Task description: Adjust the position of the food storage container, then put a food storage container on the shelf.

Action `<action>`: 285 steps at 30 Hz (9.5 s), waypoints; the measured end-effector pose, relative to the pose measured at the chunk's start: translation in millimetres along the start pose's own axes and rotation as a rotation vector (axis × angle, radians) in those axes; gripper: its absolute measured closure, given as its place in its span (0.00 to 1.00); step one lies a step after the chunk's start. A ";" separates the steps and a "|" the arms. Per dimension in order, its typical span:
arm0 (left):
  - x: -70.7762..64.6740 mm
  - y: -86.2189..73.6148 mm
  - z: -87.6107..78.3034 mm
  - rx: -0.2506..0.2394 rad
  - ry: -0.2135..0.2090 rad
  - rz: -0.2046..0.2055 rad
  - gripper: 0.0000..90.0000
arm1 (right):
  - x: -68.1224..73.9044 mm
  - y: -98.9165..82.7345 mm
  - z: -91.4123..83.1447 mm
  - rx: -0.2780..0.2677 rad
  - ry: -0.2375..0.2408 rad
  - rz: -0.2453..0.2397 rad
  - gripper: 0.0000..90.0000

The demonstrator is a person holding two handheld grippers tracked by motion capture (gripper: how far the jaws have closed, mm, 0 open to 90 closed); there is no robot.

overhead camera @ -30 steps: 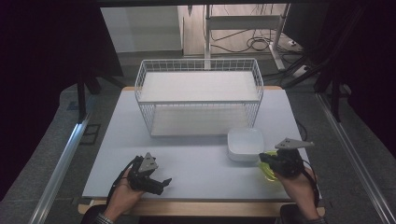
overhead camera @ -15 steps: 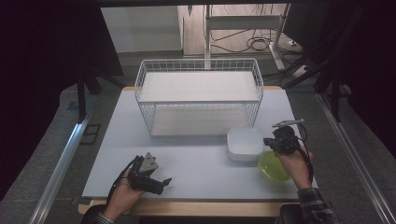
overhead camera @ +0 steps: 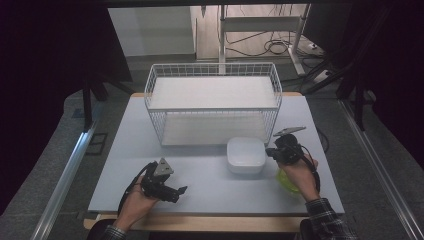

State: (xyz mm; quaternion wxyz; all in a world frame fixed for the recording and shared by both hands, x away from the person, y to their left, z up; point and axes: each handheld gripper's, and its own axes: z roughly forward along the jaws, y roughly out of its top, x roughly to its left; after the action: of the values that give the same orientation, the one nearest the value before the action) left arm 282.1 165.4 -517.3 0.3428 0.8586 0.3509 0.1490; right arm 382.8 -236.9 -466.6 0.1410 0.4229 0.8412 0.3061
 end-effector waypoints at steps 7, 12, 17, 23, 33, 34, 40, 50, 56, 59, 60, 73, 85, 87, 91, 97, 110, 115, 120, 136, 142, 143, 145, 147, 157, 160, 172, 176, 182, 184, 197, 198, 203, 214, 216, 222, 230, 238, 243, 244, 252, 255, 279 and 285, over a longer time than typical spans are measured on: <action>15.4 21.7 2.4 -0.058 0.003 -0.006 0.26 | 22.9 12.2 14.7 -0.012 0.040 -0.024 0.99; 27.9 36.6 16.3 -0.074 -0.020 -0.034 0.52 | 38.1 18.3 23.5 -0.017 0.076 -0.039 0.99; 32.5 47.0 32.4 -0.049 0.002 -0.028 0.74 | 60.4 24.1 39.1 -0.007 0.132 -0.076 0.99; 43.7 58.1 51.4 -0.032 0.019 -0.052 0.91 | 70.1 29.5 58.1 0.003 0.103 -0.084 0.99; 38.2 55.1 47.2 -0.019 -0.009 -0.094 0.95 | 79.9 27.0 55.4 -0.005 0.112 -0.081 0.99; 36.6 53.4 44.6 -0.018 -0.013 -0.094 0.95 | 81.2 25.9 55.3 -0.003 0.112 -0.090 0.99; 26.2 45.5 37.8 -0.002 -0.024 -0.088 0.95 | 88.4 20.9 51.6 -0.003 0.108 -0.096 0.99; 13.2 41.6 30.5 0.010 -0.043 -0.075 0.95 | 92.2 12.2 44.1 -0.006 0.109 -0.112 0.99; 20.7 49.0 32.0 -0.004 0.028 -0.076 0.95 | 90.9 17.1 48.2 -0.014 0.086 -0.113 0.99; 30.7 58.1 43.7 -0.013 0.048 -0.099 0.97 | 86.0 24.7 57.1 -0.028 0.070 -0.097 0.99; 34.3 60.3 48.4 -0.014 0.058 -0.092 0.98 | 85.0 26.3 59.1 -0.029 0.068 -0.086 0.99; 29.2 48.6 37.2 -0.037 0.000 -0.165 1.00 | 96.0 20.1 51.2 -0.017 0.100 -0.097 0.99; 30.4 38.2 12.7 -0.072 -0.004 -0.157 0.78 | 95.3 11.7 31.6 -0.071 0.080 -0.124 0.91; 30.0 36.2 4.9 -0.097 -0.004 -0.146 0.68 | 94.4 8.7 23.1 -0.105 0.084 -0.132 0.85; 22.1 28.6 -4.6 -0.128 -0.003 -0.107 0.46 | 95.6 2.2 9.6 -0.149 0.108 -0.131 0.70; 13.2 16.3 -12.7 -0.138 -0.015 -0.083 0.15 | 99.0 -10.4 -0.8 -0.185 0.160 -0.124 0.41; 13.4 4.9 -11.3 -0.197 -0.069 -0.060 0.04 | 103.6 -23.0 6.5 -0.170 0.274 -0.126 0.12; 11.6 9.4 -10.2 -0.179 -0.076 -0.061 0.05 | 103.5 -21.8 9.9 -0.166 0.270 -0.128 0.11; 9.3 17.4 -6.6 -0.142 -0.098 -0.056 0.04 | 104.9 -19.2 12.6 -0.160 0.265 -0.124 0.10; 17.5 39.9 14.6 -0.150 -0.232 -0.098 0.15 | 104.4 1.8 24.4 -0.140 0.294 -0.062 0.19; 18.0 39.8 25.7 -0.126 -0.295 -0.118 0.13 | 103.0 4.4 37.8 -0.103 0.333 -0.033 0.22; 18.1 39.7 27.0 -0.122 -0.315 -0.124 0.13 | 102.5 4.6 38.7 -0.097 0.345 -0.022 0.22; 18.6 38.8 29.2 -0.117 -0.353 -0.152 0.13 | 102.2 5.1 40.5 -0.088 0.371 -0.009 0.24; 18.8 38.0 29.7 -0.105 -0.372 -0.159 0.14 | 103.0 4.9 41.3 -0.078 0.390 -0.002 0.24; 5.0 33.4 5.1 -0.103 -0.278 -0.164 0.44 | 103.0 -3.5 25.5 -0.055 0.389 0.093 0.53; 2.1 32.6 1.0 -0.122 -0.246 -0.198 0.55 | 98.7 -4.6 18.2 -0.071 0.391 0.139 0.69; 0.9 33.7 -4.4 -0.176 -0.133 -0.270 0.86 | 103.1 -5.0 9.3 -0.188 0.283 0.099 0.88; 2.1 37.1 -10.6 -0.197 -0.134 -0.270 0.87 | 104.6 -2.2 5.0 -0.217 0.276 0.083 0.88; 2.2 46.4 -18.8 -0.210 -0.122 -0.256 0.87 | 103.3 5.2 -4.2 -0.246 0.272 0.057 0.88; 3.2 49.8 -21.3 -0.215 -0.119 -0.255 0.87 | 102.6 9.2 -7.1 -0.255 0.272 0.050 0.88; 11.5 81.0 -47.1 -0.262 -0.084 -0.213 0.87 | 97.5 41.8 -31.1 -0.311 0.259 0.007 0.88; 12.0 84.6 -50.2 -0.268 -0.079 -0.211 0.87 | 97.1 43.7 -32.6 -0.314 0.261 0.007 0.88; 14.3 97.3 -60.9 -0.288 -0.065 -0.194 0.87 | 94.8 55.4 -42.1 -0.337 0.263 0.006 0.88; 19.3 118.9 -81.0 -0.322 -0.034 -0.171 0.87 | 93.5 80.2 -60.1 -0.382 0.249 -0.024 0.88; 20.6 122.6 -84.5 -0.326 -0.030 -0.169 0.87 | 93.2 84.7 -62.7 -0.388 0.249 -0.027 0.88; 25.6 133.6 -92.8 -0.341 -0.020 -0.165 0.87 | 92.2 98.1 -70.2 -0.407 0.244 -0.035 0.88; 35.5 148.9 -100.0 -0.365 -0.022 -0.175 0.87 | 87.8 117.9 -78.2 -0.427 0.239 -0.039 0.88; 48.5 165.6 -102.2 -0.372 -0.029 -0.181 0.87 | 82.9 136.3 -84.2 -0.446 0.221 -0.036 0.88; 59.8 177.4 -100.6 -0.378 -0.044 -0.195 0.87 | 76.6 149.9 -84.0 -0.448 0.212 -0.024 0.87; 62.2 180.1 -100.7 -0.380 -0.041 -0.194 0.87 | 74.7 152.0 -83.6 -0.452 0.215 -0.016 0.87; 74.3 193.0 -93.9 -0.373 -0.036 -0.206 0.87 | 65.9 166.2 -77.3 -0.455 0.200 0.007 0.87; 76.8 194.8 -90.5 -0.373 -0.034 -0.202 0.86 | 63.2 169.0 -74.7 -0.450 0.198 0.015 0.87; 89.7 205.9 -66.7 -0.397 -0.022 -0.220 0.64 | 57.2 186.6 -50.2 -0.417 0.154 0.002 0.63; 95.7 207.4 -64.1 -0.393 -0.051 -0.248 0.62 | 57.5 190.8 -47.2 -0.407 0.148 0.005 0.60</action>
State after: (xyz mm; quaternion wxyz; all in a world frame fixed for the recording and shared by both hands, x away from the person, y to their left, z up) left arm 421.9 156.2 -325.9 0.5279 0.7291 0.4092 0.1494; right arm 444.0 -122.9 -307.8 0.1605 0.3641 0.7690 0.5004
